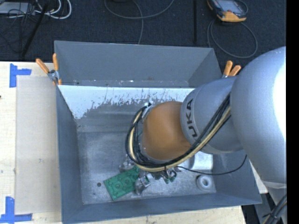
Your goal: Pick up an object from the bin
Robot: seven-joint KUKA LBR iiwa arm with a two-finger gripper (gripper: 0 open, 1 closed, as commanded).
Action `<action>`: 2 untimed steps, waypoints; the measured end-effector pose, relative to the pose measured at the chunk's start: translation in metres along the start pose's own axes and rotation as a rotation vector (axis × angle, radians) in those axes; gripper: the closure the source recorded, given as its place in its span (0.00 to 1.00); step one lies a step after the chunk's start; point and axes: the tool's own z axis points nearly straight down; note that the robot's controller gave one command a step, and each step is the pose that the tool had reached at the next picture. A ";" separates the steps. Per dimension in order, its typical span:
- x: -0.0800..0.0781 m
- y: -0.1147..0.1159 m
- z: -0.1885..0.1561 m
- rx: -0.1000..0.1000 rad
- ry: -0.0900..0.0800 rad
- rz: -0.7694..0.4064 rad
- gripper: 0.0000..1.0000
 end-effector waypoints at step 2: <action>-0.045 0.080 -0.128 0.000 -0.006 -0.362 1.00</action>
Offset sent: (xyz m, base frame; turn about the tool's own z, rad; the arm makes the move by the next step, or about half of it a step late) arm 0.0131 0.0833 0.0065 -0.3806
